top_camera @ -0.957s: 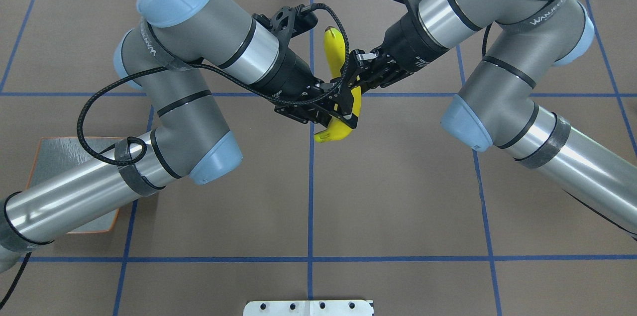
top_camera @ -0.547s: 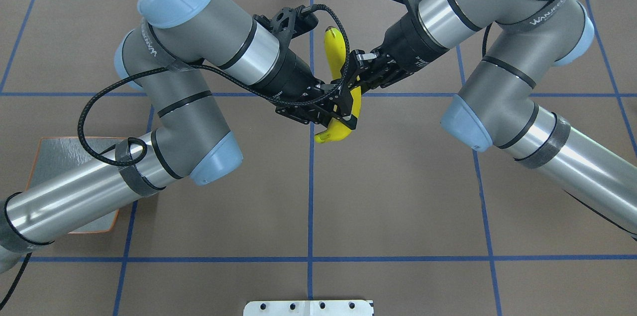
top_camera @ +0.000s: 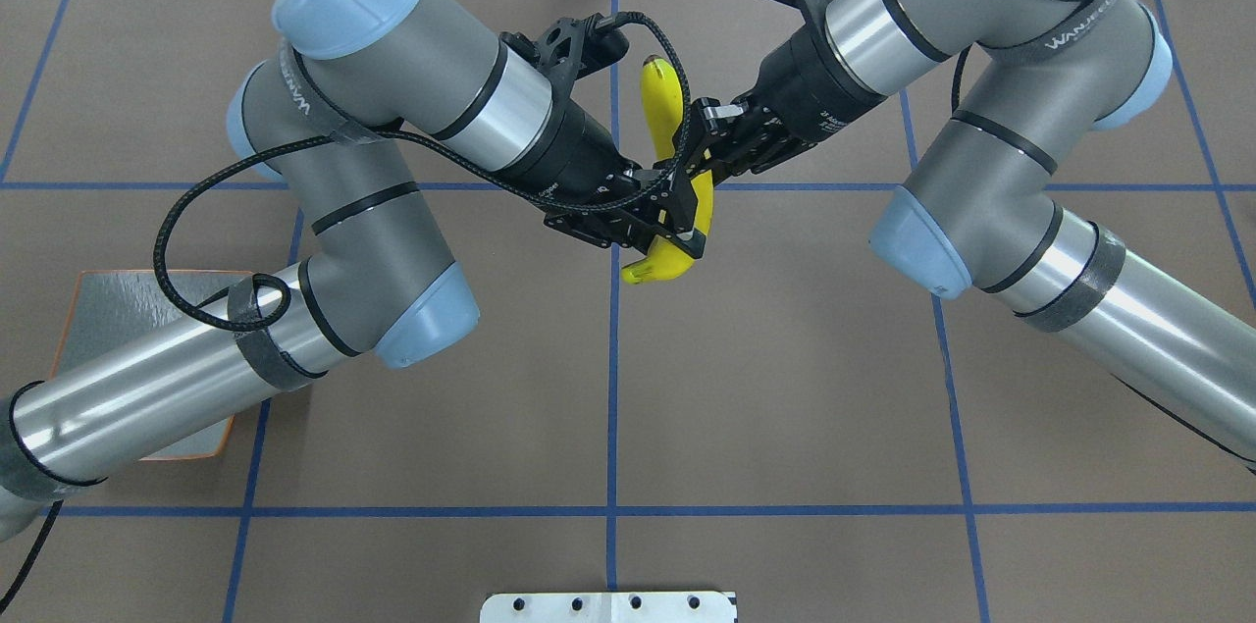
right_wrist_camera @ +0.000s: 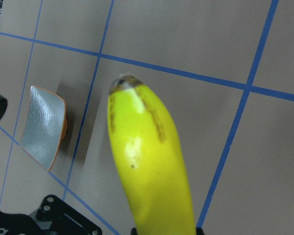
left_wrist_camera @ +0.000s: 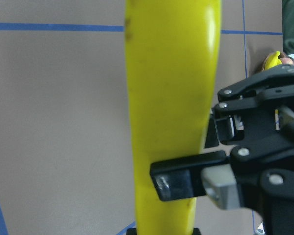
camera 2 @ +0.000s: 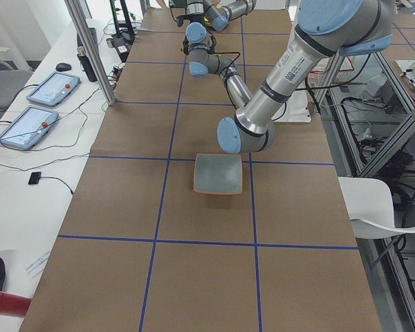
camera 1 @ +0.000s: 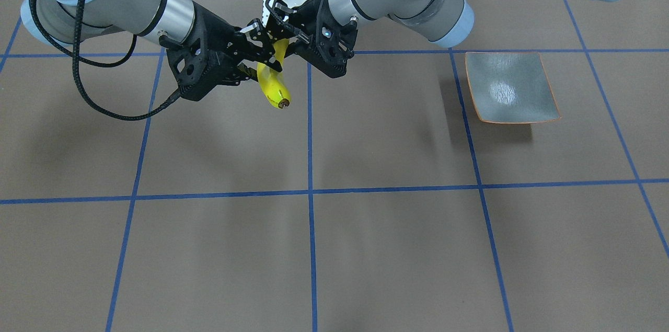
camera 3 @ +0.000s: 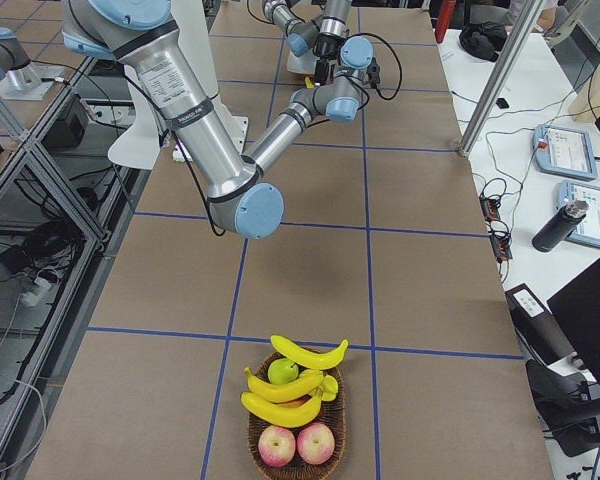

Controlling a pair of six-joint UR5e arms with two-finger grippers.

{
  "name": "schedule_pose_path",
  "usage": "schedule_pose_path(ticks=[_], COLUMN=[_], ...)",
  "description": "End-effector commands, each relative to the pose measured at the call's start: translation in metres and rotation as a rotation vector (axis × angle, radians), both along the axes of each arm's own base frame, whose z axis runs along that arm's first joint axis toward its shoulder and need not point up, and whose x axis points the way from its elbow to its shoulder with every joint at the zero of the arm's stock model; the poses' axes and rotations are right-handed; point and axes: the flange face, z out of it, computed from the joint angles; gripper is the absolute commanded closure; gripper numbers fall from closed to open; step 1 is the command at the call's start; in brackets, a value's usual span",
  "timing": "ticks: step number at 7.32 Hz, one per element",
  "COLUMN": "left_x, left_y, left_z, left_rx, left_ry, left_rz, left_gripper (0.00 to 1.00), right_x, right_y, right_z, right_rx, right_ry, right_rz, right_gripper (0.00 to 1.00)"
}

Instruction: Transfer all bananas from basket to plate

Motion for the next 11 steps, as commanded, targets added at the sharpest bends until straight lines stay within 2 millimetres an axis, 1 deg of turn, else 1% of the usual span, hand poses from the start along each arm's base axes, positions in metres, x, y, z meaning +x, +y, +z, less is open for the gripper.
schedule_pose_path(ticks=[1,2,4,6,7,8,9,10,11], left_x=[0.000,0.000,0.001,-0.004,-0.008,-0.014,-0.028,-0.049,-0.075], left_y=[-0.001,-0.001,-0.002,-0.002,-0.002,0.000,-0.007,-0.020,-0.033], left_z=[0.002,0.002,0.004,0.008,0.008,0.016,0.032,0.050,0.067], left_rx=[-0.005,-0.005,-0.010,-0.011,-0.009,-0.012,-0.025,-0.041,-0.072], left_ry=[-0.005,-0.005,-0.011,-0.011,-0.008,-0.013,-0.028,-0.044,-0.078], left_rz=[-0.003,-0.003,-0.003,-0.007,-0.010,-0.015,-0.035,-0.068,-0.111], left_gripper=[1.00,1.00,1.00,1.00,1.00,1.00,1.00,1.00,1.00], right_x=[0.001,0.002,0.002,0.015,0.029,0.047,0.068,0.097,0.125], right_y=[0.002,0.003,0.002,-0.008,-0.020,-0.031,-0.041,-0.054,-0.070], right_z=[-0.004,-0.006,-0.006,0.000,0.011,0.038,0.059,0.076,0.092], right_rx=[-0.016,-0.051,-0.058,-0.072,-0.090,-0.116,-0.145,-0.180,-0.223], right_ry=[-0.004,-0.003,-0.002,0.006,0.020,0.046,0.066,0.072,0.075], right_rz=[0.001,0.009,0.011,0.038,0.066,0.094,0.128,0.146,0.155], right_gripper=[0.00,0.00,0.00,0.00,0.00,0.00,0.00,0.00,0.00])
